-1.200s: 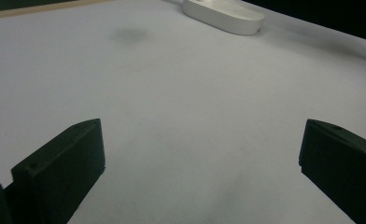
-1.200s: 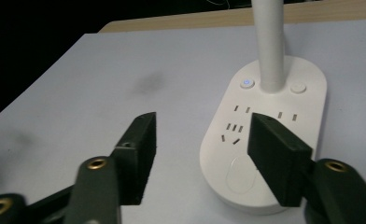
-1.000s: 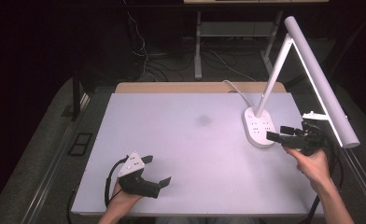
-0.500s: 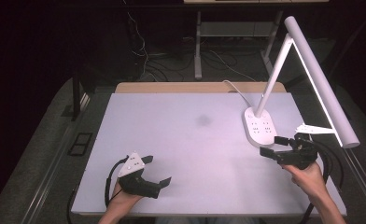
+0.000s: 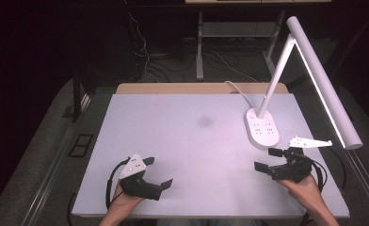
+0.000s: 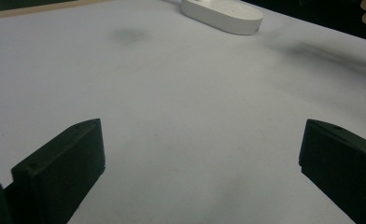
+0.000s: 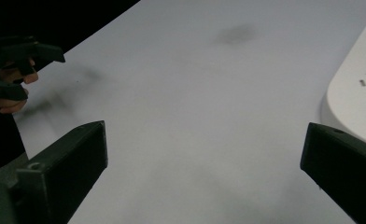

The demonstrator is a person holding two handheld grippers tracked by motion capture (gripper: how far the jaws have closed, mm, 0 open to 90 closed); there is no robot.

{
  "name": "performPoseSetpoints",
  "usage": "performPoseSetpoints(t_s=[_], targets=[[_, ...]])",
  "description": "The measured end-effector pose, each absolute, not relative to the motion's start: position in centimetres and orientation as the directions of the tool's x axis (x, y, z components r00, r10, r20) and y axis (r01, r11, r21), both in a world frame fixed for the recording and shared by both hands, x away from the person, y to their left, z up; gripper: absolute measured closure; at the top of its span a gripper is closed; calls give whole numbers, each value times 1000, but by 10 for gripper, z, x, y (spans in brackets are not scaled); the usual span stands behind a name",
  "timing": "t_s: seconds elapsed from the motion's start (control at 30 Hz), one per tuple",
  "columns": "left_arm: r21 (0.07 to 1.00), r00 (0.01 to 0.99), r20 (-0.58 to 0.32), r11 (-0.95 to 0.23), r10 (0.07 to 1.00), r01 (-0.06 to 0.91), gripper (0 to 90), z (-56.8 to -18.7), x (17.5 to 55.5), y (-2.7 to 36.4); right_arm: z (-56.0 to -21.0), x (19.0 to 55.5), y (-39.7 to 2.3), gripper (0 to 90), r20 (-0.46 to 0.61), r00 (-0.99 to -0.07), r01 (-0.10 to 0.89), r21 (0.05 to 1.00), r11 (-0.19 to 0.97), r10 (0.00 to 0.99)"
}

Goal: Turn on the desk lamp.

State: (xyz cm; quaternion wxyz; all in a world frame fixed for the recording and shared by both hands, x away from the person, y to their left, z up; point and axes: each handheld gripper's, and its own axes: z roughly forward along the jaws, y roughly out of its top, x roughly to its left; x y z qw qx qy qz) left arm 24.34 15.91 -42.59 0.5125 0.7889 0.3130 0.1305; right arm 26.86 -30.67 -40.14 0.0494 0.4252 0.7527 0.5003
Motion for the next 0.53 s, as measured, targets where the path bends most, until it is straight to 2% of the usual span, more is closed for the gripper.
performPoseSetpoints(t_s=[0.53], targets=[[890, 770, -115, -279, 627, 360, 0, -426, 243, 159, -428, 251, -291, 0, 328, -651, 595, 781, 191, 684]])
